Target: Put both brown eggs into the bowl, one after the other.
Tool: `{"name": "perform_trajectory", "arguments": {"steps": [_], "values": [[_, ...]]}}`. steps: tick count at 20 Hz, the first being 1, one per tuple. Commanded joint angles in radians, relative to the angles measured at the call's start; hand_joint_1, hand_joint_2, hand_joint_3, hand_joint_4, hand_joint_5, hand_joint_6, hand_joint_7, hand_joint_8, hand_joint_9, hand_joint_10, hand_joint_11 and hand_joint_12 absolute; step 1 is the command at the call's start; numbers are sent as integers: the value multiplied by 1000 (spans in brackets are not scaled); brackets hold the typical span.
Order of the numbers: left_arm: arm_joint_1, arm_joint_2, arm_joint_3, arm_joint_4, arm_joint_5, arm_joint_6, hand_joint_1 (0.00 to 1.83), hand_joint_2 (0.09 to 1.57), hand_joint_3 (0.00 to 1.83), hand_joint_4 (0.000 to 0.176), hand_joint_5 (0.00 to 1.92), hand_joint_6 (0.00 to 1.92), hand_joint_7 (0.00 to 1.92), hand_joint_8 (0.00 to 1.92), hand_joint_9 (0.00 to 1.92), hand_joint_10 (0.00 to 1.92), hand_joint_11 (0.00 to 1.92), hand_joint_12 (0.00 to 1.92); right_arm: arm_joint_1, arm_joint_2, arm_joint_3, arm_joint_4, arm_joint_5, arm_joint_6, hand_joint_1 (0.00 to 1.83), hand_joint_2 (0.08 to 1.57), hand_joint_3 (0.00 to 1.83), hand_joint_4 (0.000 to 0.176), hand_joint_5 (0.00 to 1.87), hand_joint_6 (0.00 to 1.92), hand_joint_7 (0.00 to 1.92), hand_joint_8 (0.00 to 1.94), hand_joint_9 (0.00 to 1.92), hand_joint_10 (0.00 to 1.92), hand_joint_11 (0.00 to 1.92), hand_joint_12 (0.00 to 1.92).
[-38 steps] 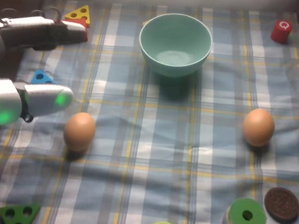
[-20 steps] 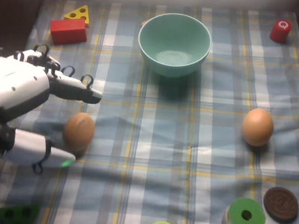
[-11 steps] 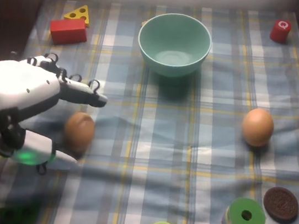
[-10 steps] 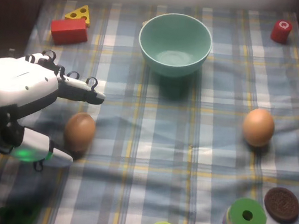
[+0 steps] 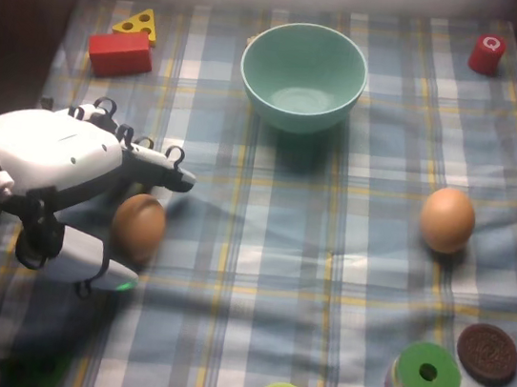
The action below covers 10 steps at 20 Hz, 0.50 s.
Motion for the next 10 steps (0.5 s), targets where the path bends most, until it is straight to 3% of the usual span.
{"name": "perform_trajectory", "arguments": {"steps": [1, 5, 6, 7, 10], "values": [[-17, -6, 5, 12, -79, 3, 918, 960, 2, 176, 468, 4, 520, 2, 562, 1, 0, 744, 7, 5, 4, 24, 122, 3, 687, 1268, 0, 0, 845, 11, 706, 7, 701, 13, 618, 281], [-20, -18, 18, -34, -60, 61, 961, 961, 0, 176, 468, 3, 544, 3, 584, 4, 0, 834, 5, 5, 4, 25, 122, 4, 680, 1276, 2, 0, 854, 8, 694, 0, 696, 5, 613, 290], [-20, -19, 22, -40, -55, 61, 946, 962, 0, 176, 472, 2, 550, 3, 595, 6, 0, 868, 4, 5, 4, 25, 122, 4, 849, 1235, 24, 130, 768, 1055, 711, 12, 705, 10, 618, 305], [-20, -19, 23, -43, -54, 61, 937, 980, 4, 176, 471, 1, 541, 2, 573, 3, 0, 823, 3, 5, 4, 25, 122, 5, 857, 1262, 9, 167, 700, 1347, 718, 7, 706, 5, 610, 313], [-20, -19, 27, -54, -53, 62, 912, 1013, 5, 171, 528, 10, 574, 5, 597, 9, 0, 843, 2, 5, 3, 25, 122, 6, 856, 1273, 3, 176, 679, 1426, 728, 7, 722, 9, 629, 327]]}}
